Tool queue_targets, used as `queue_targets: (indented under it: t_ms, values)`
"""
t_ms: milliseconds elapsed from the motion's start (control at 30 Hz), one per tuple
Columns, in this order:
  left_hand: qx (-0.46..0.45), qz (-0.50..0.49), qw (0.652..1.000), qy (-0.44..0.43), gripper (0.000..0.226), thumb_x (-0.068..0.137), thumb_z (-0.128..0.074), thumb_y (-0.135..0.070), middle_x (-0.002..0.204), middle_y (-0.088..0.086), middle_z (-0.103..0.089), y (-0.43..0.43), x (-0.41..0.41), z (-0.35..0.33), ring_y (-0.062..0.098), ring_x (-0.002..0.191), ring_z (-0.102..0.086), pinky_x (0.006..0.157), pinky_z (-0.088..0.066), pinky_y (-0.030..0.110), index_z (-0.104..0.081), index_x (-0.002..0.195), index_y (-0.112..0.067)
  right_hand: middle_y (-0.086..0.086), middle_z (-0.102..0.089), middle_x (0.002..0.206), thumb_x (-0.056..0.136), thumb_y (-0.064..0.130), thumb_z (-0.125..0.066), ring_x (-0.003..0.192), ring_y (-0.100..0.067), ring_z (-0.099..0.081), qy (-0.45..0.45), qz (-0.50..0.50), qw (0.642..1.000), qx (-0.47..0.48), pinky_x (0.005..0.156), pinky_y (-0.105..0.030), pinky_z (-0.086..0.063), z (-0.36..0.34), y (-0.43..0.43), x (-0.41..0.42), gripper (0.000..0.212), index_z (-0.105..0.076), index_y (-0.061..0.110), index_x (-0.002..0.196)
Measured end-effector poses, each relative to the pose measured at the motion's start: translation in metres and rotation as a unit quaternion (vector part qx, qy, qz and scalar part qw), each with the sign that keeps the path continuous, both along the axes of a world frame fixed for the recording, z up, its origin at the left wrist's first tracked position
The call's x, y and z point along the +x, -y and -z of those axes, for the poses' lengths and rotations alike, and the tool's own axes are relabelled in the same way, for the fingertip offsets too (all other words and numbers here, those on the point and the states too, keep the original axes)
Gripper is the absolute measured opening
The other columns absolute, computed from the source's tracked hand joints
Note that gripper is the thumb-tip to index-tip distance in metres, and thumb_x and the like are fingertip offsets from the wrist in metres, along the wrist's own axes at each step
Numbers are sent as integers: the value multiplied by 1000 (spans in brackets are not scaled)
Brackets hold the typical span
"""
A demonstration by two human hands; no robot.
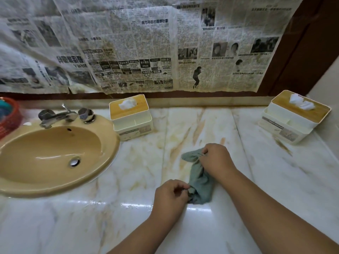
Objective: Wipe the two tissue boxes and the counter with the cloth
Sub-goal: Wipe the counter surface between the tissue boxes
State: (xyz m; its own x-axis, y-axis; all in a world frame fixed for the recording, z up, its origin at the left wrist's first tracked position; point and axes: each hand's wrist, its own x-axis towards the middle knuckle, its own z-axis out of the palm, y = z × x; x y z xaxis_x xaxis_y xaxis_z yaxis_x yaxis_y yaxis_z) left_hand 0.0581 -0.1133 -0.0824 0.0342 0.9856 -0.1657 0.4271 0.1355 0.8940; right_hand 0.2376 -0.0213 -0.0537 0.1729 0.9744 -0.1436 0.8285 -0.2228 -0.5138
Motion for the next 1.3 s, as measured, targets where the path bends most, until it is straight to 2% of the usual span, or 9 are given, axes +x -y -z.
queue_targets:
  t_ms: [200,333,433,500,633,800,933,1067,1300]
  values:
    - [202,163,931,-258,22,89,-52,-28,100,-4,-54,2,-1,9,17,88,-50,78,-46,25,-73,85,-21,-4,-44,126,93,35,-63,100,-23,-60,-14,-33,999,-11,92,-31,-50,6,16,-11,40,-60,13,127]
    - [308,247,859,-325,21,79,-66,-42,81,-6,-55,-3,8,12,15,75,-46,66,-46,26,-67,67,-25,-1,-40,124,93,36,-65,97,-22,-60,-8,-50,998,-30,95,-31,-49,26,23,-22,48,-55,16,135]
    - [304,303,808,-404,14,64,-76,-29,67,-7,-54,-12,13,10,14,70,-40,63,-36,23,-64,60,-26,0,-45,124,99,25,-60,93,-13,-55,-34,-28,999,10,86,-20,-44,29,8,-30,43,-52,14,139]
    - [252,307,824,-403,20,51,-78,-18,69,-7,-51,-23,15,13,14,65,-45,55,-35,20,-61,60,-26,3,-55,115,102,22,-52,84,-5,-54,-60,-41,997,33,73,-15,-42,31,-8,-37,31,-54,18,132]
    - [189,242,897,-317,12,68,-70,-2,83,4,-54,-55,21,15,21,73,-46,54,-40,27,-64,69,-12,-7,-67,93,100,49,-48,82,-24,-63,-1,-49,994,93,71,-43,-50,35,-44,-49,24,-56,27,100]
    - [190,194,907,-322,16,89,-56,-8,94,7,-53,-93,22,19,22,77,-36,70,-47,39,-65,77,-11,-6,-60,116,99,50,-48,100,-22,-57,56,-89,989,107,83,-39,-48,48,-92,-53,31,-59,36,124]
    - [209,154,911,-319,17,89,-60,-11,91,8,-55,-109,19,18,25,75,-40,71,-49,42,-68,74,-9,6,-29,163,95,9,-46,119,-30,-42,144,-188,969,74,100,-36,-44,54,-119,-56,64,-36,32,154]
    - [237,162,884,-370,20,68,-79,-29,67,-8,-56,-107,18,11,12,65,-28,65,-38,17,-64,55,-24,14,-22,165,91,7,-44,106,-28,-42,158,-246,955,60,93,-36,-46,56,-133,-65,71,-33,34,155]
    - [213,128,900,-357,19,72,-77,-28,71,-6,-58,-102,8,5,14,68,-42,71,-42,19,-65,57,-24,15,-13,167,89,6,-42,104,-24,-37,170,-289,941,43,92,-29,-39,52,-137,-86,77,-23,35,158]
